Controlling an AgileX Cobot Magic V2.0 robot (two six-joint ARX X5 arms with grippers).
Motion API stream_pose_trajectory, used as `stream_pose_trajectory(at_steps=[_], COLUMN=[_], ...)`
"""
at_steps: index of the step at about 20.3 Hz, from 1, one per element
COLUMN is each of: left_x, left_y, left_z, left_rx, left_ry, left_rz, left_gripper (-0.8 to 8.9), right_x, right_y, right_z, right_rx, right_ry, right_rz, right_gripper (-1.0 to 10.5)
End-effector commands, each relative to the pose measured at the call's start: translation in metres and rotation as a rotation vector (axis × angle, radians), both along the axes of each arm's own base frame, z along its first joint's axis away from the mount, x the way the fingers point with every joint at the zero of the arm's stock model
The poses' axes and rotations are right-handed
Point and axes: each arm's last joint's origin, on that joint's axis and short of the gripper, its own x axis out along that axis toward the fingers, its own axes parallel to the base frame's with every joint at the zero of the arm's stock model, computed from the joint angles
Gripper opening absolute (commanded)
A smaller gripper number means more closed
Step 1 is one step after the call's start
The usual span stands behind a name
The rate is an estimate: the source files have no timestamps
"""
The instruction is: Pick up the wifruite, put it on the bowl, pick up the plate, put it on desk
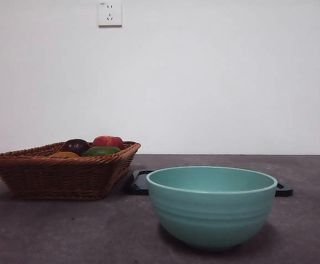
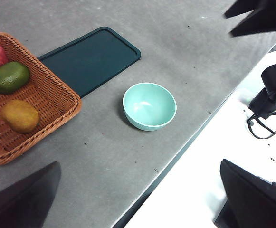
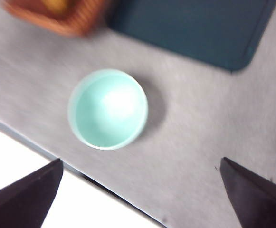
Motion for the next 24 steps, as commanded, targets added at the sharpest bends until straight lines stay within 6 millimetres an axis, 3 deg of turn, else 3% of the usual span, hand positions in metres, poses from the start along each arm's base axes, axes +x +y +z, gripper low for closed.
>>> stream_pose_trajectory(at_steps=[1,5,10,20,22,24], left_x=[0.000,0.000,0.000,0.000,0.000,0.000], left_y=[0.000,0.000,0.000,0.000,0.000,0.000], left_z=[0.003,0.003,0.003,0.003,0.003,0.003], left_rx=[-0.005,-0.005,-0.004,-0.004,-0.004,-0.004], left_ry=[-0.024,-0.024,-0.023,-0.023,-0.023,-0.023], left_rz=[-0.020,-0.020,-0.020,-0.020,-0.020,-0.020], left_gripper=[5.63,5.63,5.63,5.55,4.96,3.67], right_x=[-0.028,-0.072,-0.105,-0.110,-0.110,-0.110], right_y=[-0.021,-0.055,-0.081,-0.085,-0.085,-0.085], right_z=[0.013,0.014,0.003,0.001,0.001,0.001], right_rx=[0.090,0.207,0.250,0.263,0.262,0.262], right_ry=[-0.118,-0.271,-0.333,-0.354,-0.354,-0.354], right_rz=[0.015,0.014,0.017,0.013,0.010,0.011], right_gripper=[5.9,5.9,5.9,5.9,5.6,4.1])
